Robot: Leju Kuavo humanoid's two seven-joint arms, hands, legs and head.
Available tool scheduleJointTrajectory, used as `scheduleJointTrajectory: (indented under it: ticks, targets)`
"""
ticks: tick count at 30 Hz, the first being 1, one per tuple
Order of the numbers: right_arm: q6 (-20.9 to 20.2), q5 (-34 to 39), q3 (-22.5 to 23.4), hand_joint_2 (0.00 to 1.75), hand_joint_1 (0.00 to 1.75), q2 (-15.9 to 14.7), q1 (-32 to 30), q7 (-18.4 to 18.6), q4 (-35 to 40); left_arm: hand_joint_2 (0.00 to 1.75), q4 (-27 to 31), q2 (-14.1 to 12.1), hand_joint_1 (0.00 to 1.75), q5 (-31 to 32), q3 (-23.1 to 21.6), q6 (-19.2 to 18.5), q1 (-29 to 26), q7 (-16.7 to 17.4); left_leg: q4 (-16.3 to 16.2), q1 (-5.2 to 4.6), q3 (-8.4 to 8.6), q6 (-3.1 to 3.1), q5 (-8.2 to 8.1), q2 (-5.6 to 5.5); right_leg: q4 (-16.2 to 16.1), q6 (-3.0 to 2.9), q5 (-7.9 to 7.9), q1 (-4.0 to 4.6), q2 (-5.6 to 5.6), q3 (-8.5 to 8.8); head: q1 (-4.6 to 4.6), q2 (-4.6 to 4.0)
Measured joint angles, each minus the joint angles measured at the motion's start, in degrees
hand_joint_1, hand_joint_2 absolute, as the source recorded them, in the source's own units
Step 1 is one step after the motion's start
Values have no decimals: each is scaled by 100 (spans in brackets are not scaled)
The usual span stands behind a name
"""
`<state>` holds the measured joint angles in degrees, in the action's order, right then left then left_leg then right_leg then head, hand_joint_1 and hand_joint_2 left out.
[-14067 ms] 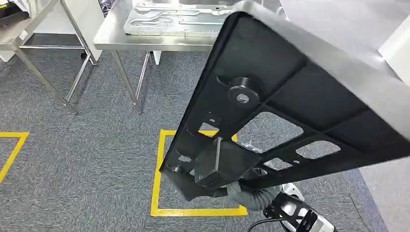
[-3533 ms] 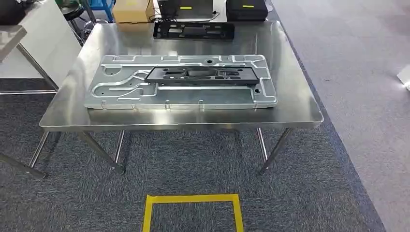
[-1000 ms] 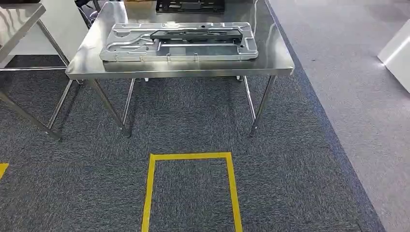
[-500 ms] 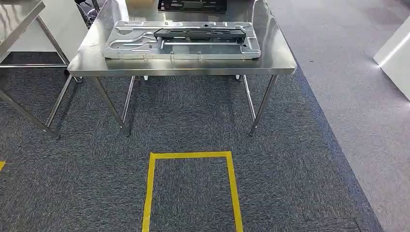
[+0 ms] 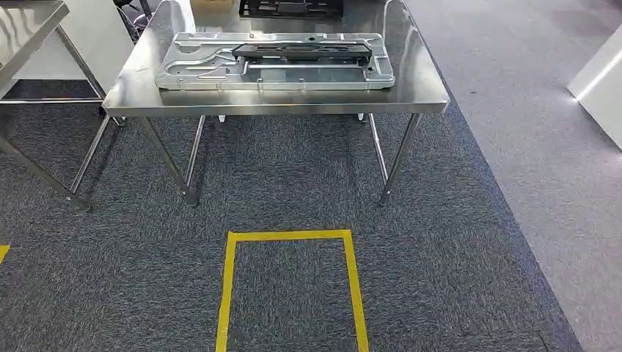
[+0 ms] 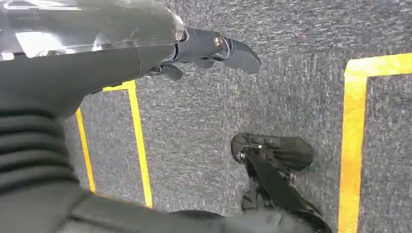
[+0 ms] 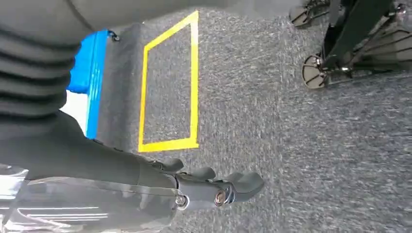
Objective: Take the parts from the cabinet and place them on the table.
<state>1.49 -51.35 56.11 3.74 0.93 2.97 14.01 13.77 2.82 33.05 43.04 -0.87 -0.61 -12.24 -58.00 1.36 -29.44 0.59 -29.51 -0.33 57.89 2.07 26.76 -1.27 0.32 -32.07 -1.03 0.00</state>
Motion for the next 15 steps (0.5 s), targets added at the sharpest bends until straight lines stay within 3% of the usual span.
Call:
scheduleJointTrajectory:
  ticks: [15]
  targets:
    - [-30,1799,-1893,0,0,-109,-293,-105,258,0,251,-79,0,-1157,-1427,46,-249,424,0,0,0,0,0,0,0,0,0,-1,0,1,0,-2]
